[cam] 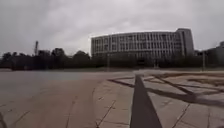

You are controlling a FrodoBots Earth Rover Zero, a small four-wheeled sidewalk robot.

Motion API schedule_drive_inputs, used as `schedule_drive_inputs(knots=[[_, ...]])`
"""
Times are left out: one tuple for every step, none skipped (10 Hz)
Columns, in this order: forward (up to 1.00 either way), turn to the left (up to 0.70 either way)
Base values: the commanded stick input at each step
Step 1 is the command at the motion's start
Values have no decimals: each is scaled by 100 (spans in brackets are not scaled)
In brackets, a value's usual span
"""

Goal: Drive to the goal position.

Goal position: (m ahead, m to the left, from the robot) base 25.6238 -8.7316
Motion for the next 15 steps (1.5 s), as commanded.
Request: schedule_drive_inputs(knots=[[100,0],[100,0],[100,0],[100,0],[100,0],[100,0],[100,0],[100,0],[100,0],[100,0],[100,0],[100,0],[100,0],[100,0],[100,0]])
